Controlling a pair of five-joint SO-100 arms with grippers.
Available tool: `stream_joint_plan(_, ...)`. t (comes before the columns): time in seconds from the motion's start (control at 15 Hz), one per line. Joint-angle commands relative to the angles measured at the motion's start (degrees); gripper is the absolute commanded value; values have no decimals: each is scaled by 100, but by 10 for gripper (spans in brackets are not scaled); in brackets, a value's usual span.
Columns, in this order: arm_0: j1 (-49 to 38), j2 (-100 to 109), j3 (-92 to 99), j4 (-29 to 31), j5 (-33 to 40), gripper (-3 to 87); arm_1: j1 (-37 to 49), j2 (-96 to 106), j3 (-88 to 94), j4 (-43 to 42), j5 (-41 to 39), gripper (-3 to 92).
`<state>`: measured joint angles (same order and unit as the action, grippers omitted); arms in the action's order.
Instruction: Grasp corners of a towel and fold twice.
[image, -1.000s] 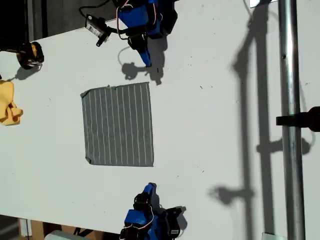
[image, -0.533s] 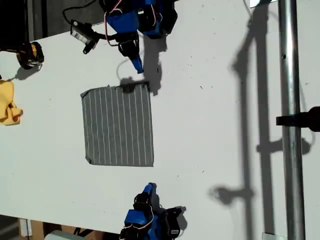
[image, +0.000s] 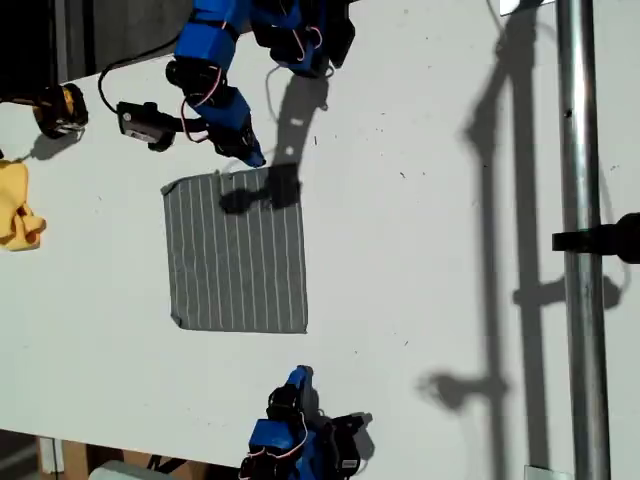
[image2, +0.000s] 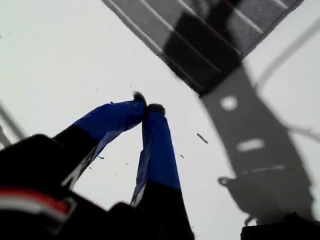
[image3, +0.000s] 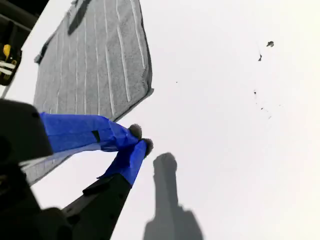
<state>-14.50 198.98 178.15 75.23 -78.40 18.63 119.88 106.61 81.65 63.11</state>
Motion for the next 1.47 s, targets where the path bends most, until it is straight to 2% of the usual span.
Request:
stream_joint_plan(0.0,-9,9,-18,53,-9,-23,18,-501,-747,97,-132,132)
stream_joint_plan(0.07,-9,9,-18,53,0,-23,-18,-861,-1125,229,-299,288)
stream_joint_plan(0.27,0,9,-18,53,0,-23,-26,-1591,-1934,510,-589,417)
stream_joint_plan(0.6,-9,9,-18,53,9,-23,334,-1406,-1046,404,-571,400)
stream_joint_plan(0.93,0,9,-18,53,-9,-23,615,-1389,694,-896,-299,377)
stream_joint_plan(1.4,-26,9,-18,53,18,-23,536,-2452,1072,-1846,229,363)
